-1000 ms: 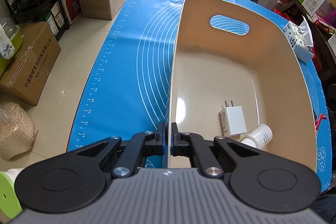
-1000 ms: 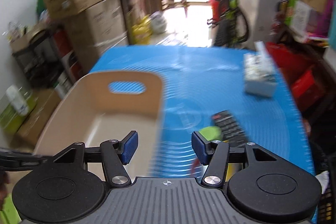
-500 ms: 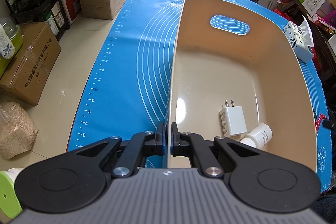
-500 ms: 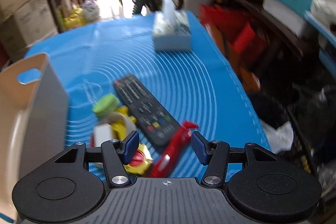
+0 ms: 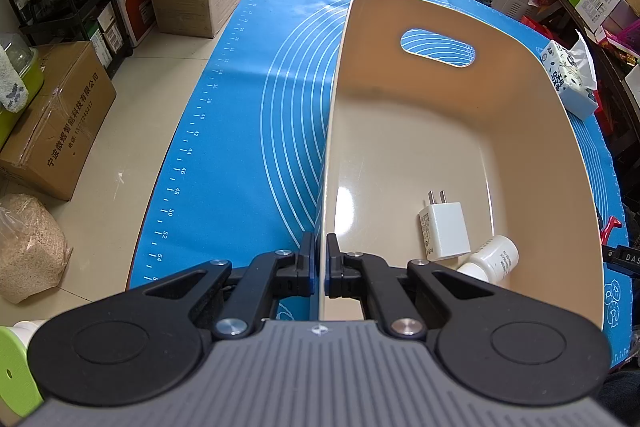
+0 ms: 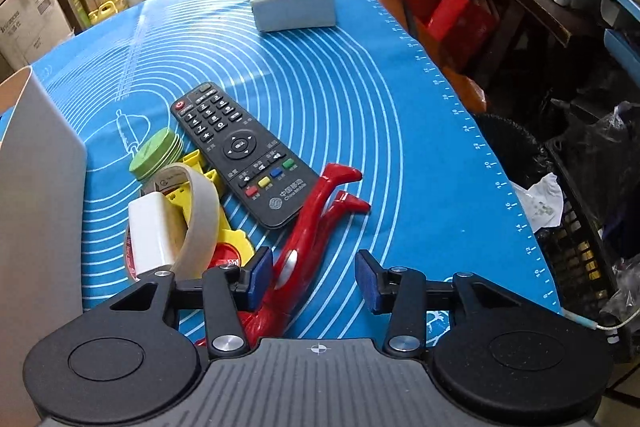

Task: Organize rigid objects
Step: 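Move the right gripper to the red toy figure and grasp it, then carry the red toy figure into the beige basket and open the right gripper, then move the right gripper to the white tape roll and grasp it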

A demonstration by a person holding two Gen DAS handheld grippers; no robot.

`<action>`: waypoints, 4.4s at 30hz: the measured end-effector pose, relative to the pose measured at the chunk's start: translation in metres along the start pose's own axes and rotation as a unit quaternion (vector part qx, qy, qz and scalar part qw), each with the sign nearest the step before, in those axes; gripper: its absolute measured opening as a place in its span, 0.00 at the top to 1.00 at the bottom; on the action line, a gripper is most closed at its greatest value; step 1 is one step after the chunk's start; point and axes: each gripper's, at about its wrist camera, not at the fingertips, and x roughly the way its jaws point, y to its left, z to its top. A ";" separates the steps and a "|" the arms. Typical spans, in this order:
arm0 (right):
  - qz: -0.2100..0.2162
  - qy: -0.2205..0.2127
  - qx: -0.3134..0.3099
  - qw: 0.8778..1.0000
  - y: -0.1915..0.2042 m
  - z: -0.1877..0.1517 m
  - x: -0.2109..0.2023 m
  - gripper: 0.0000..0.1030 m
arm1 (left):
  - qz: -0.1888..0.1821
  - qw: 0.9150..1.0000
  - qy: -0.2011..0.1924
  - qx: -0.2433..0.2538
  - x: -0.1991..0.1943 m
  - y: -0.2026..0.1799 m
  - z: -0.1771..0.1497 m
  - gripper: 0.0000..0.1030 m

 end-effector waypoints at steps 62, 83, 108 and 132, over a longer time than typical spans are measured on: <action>0.149 -0.224 -0.045 0.962 0.097 0.034 -0.136 0.71 | 0.000 1.000 0.001 0.000 0.000 0.000 0.000 0.94; 0.190 -0.101 -0.171 0.961 0.211 -0.021 -0.081 0.71 | 0.000 1.000 0.001 -0.001 0.000 0.000 0.000 0.94; 0.191 -0.010 -0.197 0.961 0.212 -0.030 -0.051 0.51 | 0.001 1.000 0.001 0.001 0.000 -0.001 0.000 0.94; 0.155 -0.136 -0.107 0.973 0.093 0.034 -0.109 0.30 | 0.000 1.000 0.002 0.000 0.000 -0.001 0.001 0.94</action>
